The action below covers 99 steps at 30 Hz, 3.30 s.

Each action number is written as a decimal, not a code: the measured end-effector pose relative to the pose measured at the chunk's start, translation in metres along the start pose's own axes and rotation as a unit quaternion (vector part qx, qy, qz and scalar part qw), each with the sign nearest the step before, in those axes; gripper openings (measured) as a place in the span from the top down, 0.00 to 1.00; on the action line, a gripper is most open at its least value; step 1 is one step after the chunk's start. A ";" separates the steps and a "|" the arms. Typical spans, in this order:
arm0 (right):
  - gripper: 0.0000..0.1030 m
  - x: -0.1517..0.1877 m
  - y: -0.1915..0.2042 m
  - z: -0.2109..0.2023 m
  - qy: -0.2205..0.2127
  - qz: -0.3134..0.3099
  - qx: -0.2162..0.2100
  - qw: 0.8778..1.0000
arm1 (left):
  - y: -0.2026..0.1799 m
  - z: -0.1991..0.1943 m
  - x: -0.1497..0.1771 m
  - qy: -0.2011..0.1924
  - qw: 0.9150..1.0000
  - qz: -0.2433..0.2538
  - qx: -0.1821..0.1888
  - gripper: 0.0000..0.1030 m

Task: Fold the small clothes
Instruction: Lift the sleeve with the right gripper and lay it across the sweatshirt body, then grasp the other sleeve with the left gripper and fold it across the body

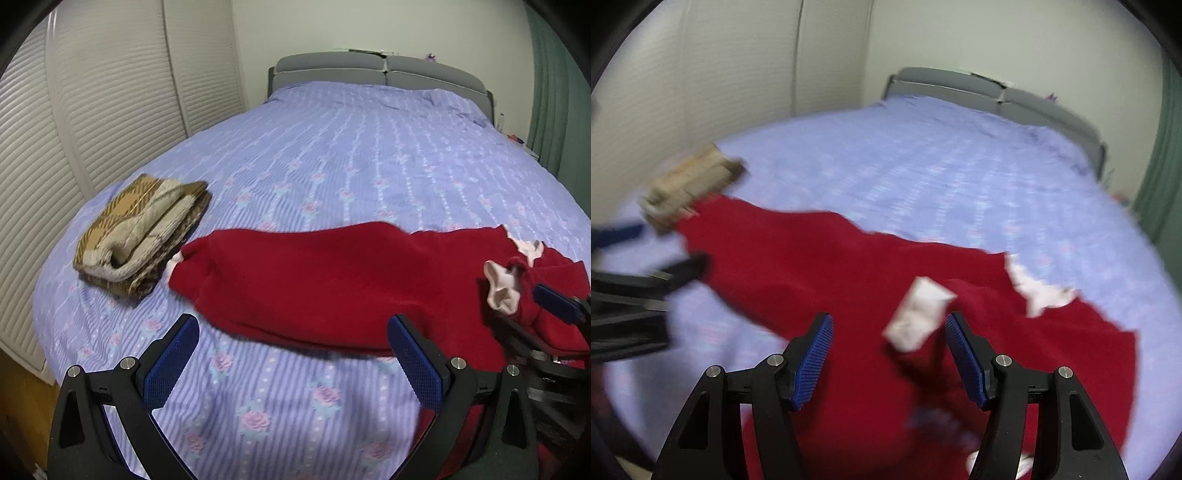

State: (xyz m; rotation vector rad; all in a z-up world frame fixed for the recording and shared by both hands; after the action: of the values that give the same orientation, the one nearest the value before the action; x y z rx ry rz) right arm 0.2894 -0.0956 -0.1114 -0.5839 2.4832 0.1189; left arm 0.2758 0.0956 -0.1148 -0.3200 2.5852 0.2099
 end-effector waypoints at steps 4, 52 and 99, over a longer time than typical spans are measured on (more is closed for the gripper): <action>0.38 0.011 -0.002 -0.020 -0.011 0.065 -0.014 0.998 | 0.023 0.004 0.008 0.002 1.000 -0.024 0.021 0.00; 0.38 0.032 -0.016 -0.043 0.017 0.163 0.096 0.982 | 0.022 -0.056 -0.074 -0.127 0.984 0.017 0.124 0.75; 0.38 0.129 -0.179 -0.077 0.012 0.302 0.147 0.942 | -0.144 -0.039 0.008 -0.016 0.964 0.173 0.201 0.33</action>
State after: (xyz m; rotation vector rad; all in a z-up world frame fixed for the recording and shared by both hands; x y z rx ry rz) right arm 0.2319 -0.3218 -0.1120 0.3135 2.5531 -0.0262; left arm 0.2889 -0.0522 -0.0978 0.2808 2.5579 -0.1877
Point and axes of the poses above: each gripper's, at about its wrist camera, not at the fingertips, and z roughly the way its jaws point, y to its left, x to its underside, the point moved 6 cm from there along z, roughly the way its jaws point, and after that the axes turned 14 degrees about y, right-handed, at the moved point
